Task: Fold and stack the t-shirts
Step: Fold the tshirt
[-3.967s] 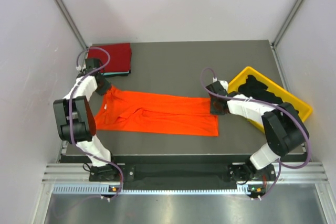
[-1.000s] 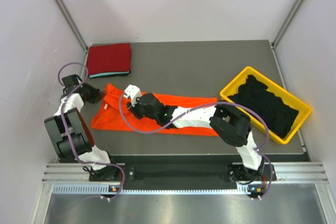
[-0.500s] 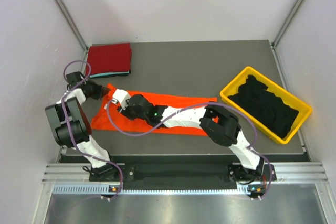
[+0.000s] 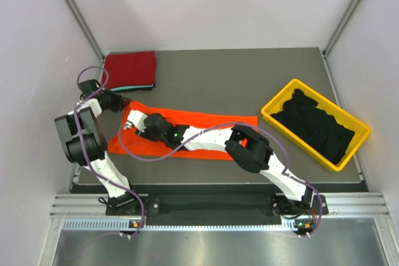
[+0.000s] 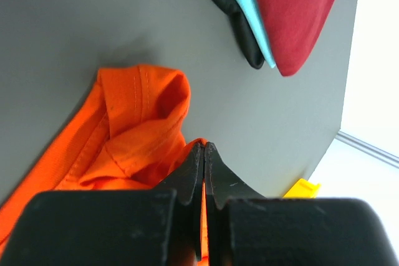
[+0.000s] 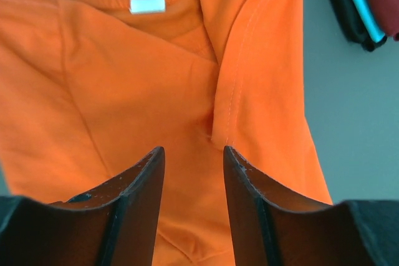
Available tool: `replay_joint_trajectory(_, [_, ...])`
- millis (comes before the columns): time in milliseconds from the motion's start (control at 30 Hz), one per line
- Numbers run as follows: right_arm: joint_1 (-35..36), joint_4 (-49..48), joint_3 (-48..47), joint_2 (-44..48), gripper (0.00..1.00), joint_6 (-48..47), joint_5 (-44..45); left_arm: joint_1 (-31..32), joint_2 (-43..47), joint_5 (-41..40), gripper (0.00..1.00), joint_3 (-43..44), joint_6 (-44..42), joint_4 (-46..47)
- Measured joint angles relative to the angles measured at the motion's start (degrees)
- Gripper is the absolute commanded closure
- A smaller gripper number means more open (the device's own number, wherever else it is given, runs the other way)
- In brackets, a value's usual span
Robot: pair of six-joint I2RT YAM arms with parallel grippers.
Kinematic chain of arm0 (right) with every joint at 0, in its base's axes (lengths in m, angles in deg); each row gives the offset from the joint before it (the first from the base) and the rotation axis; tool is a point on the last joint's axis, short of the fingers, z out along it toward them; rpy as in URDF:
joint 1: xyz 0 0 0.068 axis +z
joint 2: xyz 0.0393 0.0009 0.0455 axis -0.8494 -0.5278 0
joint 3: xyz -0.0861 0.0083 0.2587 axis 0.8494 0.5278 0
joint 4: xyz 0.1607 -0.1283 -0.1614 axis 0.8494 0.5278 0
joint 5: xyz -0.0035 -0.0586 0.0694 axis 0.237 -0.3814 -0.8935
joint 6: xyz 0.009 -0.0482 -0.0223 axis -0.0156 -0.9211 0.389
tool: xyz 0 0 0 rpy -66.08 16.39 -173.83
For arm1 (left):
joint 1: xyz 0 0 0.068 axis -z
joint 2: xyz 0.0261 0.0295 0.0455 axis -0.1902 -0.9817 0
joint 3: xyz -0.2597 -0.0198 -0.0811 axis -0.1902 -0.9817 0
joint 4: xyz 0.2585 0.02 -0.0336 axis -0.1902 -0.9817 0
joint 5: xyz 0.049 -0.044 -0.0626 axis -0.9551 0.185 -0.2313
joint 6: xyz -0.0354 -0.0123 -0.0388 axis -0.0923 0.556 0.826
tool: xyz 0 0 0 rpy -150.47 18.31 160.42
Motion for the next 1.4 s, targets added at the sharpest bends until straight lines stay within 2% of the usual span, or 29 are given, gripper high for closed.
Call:
replay_joint_trajectory(500, [0.0, 3.04, -6.25, -5.22, 0.55, -5.22, 5.62, 0.2, -1.81, -0.11, 1.0, 1.22, -0.15, -0.42])
replay_joint_trajectory(933, [0.0, 3.17, -7.19, -7.21, 0.55, -7.19, 7.8, 0.57, -1.84, -0.17, 1.0, 1.75, -0.22, -0.48])
replay_joint_trajectory(1033, [0.0, 3.34, -7.85, -7.43, 0.66, -7.85, 8.33, 0.63, -1.84, -0.33, 1.0, 1.75, -0.2, -0.48])
replay_joint_trajectory(1067, [0.0, 3.28, -8.11, -7.61, 0.76, -8.02, 8.63, 0.68, -1.84, -0.33, 1.0, 1.75, -0.22, -0.5])
replay_joint_trajectory(1133, [0.0, 3.1, -8.28, -7.74, 0.84, -8.81, 9.18, 0.68, -1.84, -0.35, 1.0, 1.75, -0.2, -0.5])
replay_joint_trajectory(1167, [0.0, 3.13, -8.28, -7.74, 0.93, -9.01, 9.51, 0.7, -1.84, -0.37, 1.0, 1.77, -0.2, -0.55])
replay_joint_trajectory(1200, [0.0, 3.13, -8.28, -7.74, 0.98, -9.25, 9.79, 0.74, -1.84, -0.57, 1.0, 1.86, -0.17, -0.76])
replay_joint_trajectory(1400, [-0.02, 2.38, -8.22, -7.74, 1.0, -9.38, 9.64, 0.85, -1.84, -3.06, 1.0, 2.64, -0.13, -3.8])
